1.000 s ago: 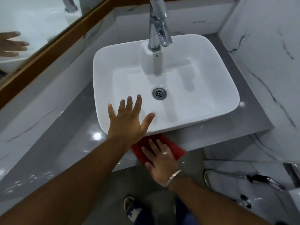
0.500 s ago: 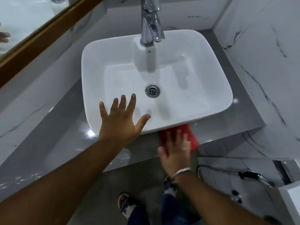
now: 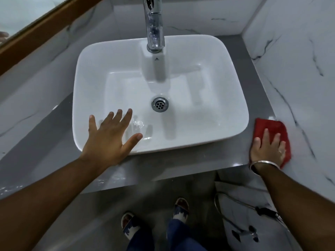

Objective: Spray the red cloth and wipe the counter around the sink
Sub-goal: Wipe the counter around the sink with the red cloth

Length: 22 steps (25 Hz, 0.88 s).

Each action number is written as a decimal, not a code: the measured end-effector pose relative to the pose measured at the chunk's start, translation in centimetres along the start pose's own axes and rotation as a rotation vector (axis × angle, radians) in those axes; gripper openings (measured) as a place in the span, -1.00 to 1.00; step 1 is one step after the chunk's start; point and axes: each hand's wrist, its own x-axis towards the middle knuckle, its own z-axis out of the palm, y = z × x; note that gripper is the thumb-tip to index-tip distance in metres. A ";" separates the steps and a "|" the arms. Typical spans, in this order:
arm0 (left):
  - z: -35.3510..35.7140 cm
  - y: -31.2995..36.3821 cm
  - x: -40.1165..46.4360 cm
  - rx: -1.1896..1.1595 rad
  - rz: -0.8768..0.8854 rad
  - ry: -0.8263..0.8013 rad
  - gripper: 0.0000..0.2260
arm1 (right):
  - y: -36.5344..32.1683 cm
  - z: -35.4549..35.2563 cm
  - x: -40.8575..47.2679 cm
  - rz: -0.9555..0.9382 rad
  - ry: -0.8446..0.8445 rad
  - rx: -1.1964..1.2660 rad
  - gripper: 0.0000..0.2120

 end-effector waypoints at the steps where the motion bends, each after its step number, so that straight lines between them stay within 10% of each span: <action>1: 0.0 0.1 0.1 0.003 -0.005 -0.008 -0.19 | -1.1 0.1 -0.3 0.043 0.018 0.008 -0.40; 11: -0.5 1.2 -0.4 0.036 -0.069 0.028 -0.26 | -19.8 8.0 -29.1 -0.921 -0.306 -0.081 -0.45; 15: -0.6 0.4 -0.9 -0.018 0.010 0.099 -0.28 | -21.2 7.8 -30.4 -1.033 -0.364 -0.207 -0.43; 22: 0.8 -15.5 -5.0 0.117 0.286 0.182 -0.36 | -14.1 3.3 -22.3 -0.429 -0.301 -0.223 -0.27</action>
